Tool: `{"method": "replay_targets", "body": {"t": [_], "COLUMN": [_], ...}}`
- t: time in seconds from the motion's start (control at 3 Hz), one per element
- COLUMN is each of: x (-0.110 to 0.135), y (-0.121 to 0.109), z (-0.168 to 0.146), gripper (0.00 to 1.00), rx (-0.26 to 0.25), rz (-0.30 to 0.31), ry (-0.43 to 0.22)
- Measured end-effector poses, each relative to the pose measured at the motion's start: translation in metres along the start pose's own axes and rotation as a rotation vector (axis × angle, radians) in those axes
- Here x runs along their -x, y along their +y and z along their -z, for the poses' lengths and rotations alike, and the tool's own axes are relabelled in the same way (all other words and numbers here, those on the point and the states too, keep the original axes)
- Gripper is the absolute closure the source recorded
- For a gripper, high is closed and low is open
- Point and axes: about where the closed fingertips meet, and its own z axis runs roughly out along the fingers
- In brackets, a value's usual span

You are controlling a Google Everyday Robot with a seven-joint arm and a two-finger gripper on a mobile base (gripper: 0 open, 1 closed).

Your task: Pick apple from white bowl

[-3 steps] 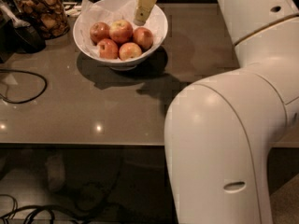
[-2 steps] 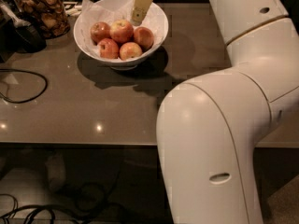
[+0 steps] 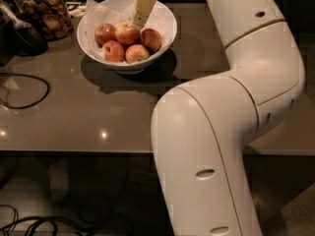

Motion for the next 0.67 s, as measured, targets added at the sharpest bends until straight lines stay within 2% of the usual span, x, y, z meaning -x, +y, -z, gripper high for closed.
{"method": "replay_targets", "body": {"t": [0.67], "x": [-0.002], "y": [-0.006], "z": [-0.024], "gripper": [0.21], "rx": [0.013], "rz": [-0.007], "ry": [0.027]}}
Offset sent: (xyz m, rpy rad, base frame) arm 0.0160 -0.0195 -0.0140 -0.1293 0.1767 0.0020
